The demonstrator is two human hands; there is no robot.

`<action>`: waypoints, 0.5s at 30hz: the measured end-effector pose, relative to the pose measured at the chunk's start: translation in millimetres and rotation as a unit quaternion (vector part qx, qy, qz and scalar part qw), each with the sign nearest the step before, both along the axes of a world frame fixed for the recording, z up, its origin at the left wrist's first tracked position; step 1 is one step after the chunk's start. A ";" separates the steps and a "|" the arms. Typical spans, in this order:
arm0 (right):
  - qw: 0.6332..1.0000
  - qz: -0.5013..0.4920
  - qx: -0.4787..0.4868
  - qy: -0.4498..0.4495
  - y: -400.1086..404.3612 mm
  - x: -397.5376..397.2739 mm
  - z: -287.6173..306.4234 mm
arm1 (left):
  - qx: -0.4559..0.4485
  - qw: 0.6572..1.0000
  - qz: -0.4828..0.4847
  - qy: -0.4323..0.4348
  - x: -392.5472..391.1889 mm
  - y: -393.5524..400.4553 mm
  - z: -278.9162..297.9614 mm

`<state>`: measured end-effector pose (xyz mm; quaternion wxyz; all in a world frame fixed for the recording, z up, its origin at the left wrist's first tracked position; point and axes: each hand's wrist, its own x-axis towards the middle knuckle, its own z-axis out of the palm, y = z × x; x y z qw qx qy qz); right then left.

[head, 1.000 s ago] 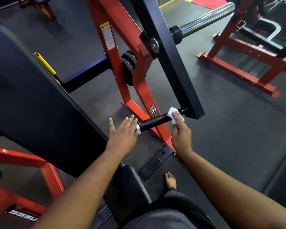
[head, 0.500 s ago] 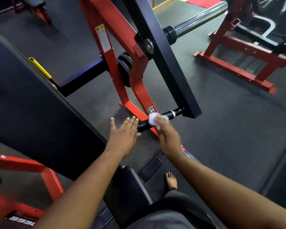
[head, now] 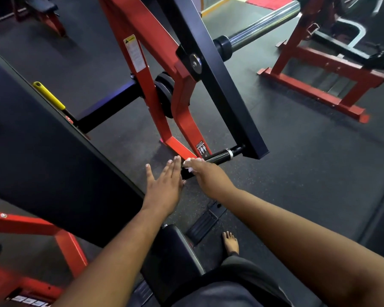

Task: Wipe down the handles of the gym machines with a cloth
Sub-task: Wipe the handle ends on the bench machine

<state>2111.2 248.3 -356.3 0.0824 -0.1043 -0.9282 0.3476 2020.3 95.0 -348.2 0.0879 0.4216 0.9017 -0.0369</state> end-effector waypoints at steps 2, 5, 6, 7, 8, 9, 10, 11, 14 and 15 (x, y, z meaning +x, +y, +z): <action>0.998 -0.037 -0.038 0.037 12.2 8.2 7.3 | -0.005 1.000 -0.011 0.004 -0.4 0.3 2.2; 0.986 -0.162 0.040 0.015 50.0 5.9 0.6 | -0.012 1.000 -0.017 0.013 -1.5 3.0 3.5; 0.983 -0.161 0.078 -0.035 58.9 2.7 -2.5 | -0.017 1.000 -0.017 0.015 -1.3 3.2 3.4; 0.979 -0.145 0.111 -0.087 61.7 -1.1 -4.4 | -0.022 0.999 -0.016 0.018 -1.3 3.2 3.1; 0.975 -0.132 0.127 -0.122 58.1 -4.8 -4.6 | -0.026 0.999 -0.016 0.020 -1.2 3.2 2.7; 0.975 -0.126 0.122 -0.140 50.8 -8.4 -0.9 | -0.029 0.999 -0.016 0.021 -1.4 3.4 2.6; 0.976 -0.117 0.112 -0.149 40.9 -12.5 1.7 | -0.028 0.999 -0.013 0.019 -1.5 3.6 3.0; 0.978 -0.107 0.096 -0.152 30.8 -15.9 4.2 | -0.022 1.000 -0.010 0.013 -1.2 3.7 3.1; 0.993 -0.070 0.042 -0.088 1.0 -18.4 0.9 | 0.003 1.000 0.003 -0.007 0.2 2.7 1.6; 0.997 -0.056 0.022 -0.053 -5.2 -15.6 -0.2 | 0.007 1.000 0.005 -0.009 0.4 1.9 0.9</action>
